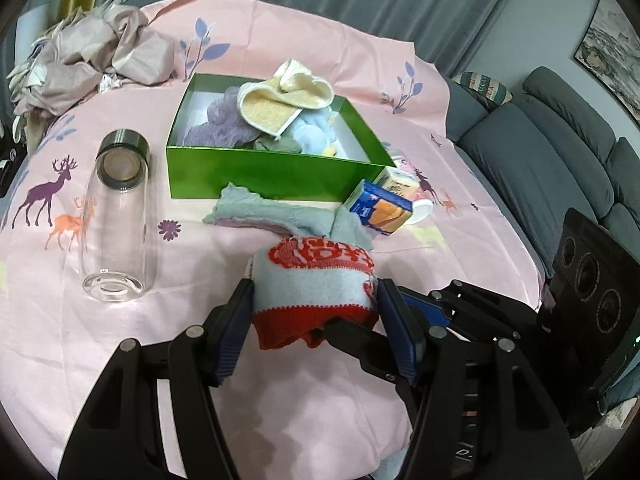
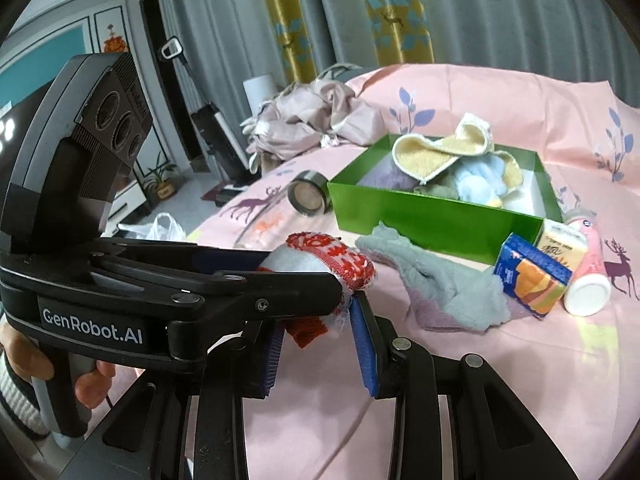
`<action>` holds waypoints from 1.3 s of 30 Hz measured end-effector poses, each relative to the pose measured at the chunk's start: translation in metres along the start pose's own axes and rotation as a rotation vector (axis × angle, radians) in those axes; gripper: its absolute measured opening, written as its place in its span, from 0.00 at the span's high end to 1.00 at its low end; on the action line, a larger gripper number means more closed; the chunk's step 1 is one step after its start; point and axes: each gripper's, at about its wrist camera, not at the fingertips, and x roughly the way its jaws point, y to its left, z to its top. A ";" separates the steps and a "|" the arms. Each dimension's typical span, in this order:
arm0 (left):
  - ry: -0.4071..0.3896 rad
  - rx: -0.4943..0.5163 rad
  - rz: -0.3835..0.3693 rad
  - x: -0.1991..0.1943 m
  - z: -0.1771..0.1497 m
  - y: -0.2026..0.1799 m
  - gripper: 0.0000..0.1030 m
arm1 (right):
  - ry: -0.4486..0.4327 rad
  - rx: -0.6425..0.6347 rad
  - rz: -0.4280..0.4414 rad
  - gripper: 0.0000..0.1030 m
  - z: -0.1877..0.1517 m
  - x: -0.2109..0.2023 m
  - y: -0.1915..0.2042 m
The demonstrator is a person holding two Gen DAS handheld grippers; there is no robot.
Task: Organize soft objects
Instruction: 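Close the right gripper on the red-and-white knit sock, then lift the knit sock and carry it over the green box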
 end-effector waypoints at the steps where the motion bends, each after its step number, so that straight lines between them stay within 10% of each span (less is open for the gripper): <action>1: -0.002 0.003 0.001 -0.001 -0.001 -0.002 0.41 | -0.005 0.003 -0.001 0.66 0.000 -0.002 0.000; 39: 0.005 0.191 0.110 0.018 0.027 -0.048 0.41 | -0.114 0.092 0.048 0.66 0.002 -0.022 -0.039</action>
